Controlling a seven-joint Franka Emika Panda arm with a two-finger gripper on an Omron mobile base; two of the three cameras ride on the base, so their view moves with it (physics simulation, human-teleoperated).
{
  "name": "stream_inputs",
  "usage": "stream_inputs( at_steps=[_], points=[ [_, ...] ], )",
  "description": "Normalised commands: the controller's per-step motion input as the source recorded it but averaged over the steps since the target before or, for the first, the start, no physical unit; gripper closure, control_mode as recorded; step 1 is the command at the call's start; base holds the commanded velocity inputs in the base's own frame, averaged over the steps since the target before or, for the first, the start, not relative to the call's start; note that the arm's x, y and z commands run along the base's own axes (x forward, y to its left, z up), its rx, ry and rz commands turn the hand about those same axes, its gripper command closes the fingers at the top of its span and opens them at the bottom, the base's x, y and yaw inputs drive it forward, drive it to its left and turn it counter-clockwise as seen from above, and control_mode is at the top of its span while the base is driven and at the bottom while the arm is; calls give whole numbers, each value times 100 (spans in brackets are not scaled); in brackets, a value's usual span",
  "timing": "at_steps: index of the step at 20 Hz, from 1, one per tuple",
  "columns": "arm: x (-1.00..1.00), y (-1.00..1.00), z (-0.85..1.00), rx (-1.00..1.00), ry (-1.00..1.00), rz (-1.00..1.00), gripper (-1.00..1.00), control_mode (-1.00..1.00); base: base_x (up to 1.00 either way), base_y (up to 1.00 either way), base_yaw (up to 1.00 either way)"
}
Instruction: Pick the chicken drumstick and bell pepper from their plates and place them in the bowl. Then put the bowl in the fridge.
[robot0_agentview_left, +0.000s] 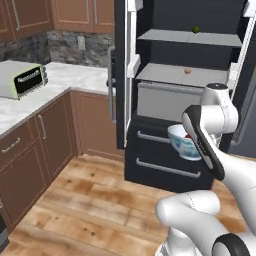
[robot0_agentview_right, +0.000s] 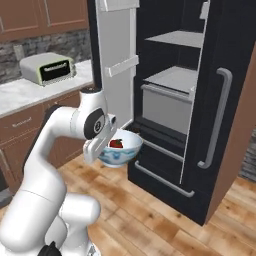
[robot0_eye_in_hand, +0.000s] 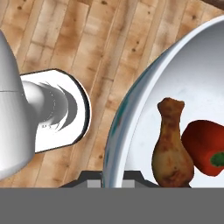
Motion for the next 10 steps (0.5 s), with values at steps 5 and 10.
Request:
stream_inputs(
  at_steps=[5, 10],
  points=[
    [0, 0, 0, 0, 0, 0, 100, 100, 65, 31, -29],
    [0, 0, 0, 0, 0, 0, 100, 100, 67, 25, -21]
  ],
)
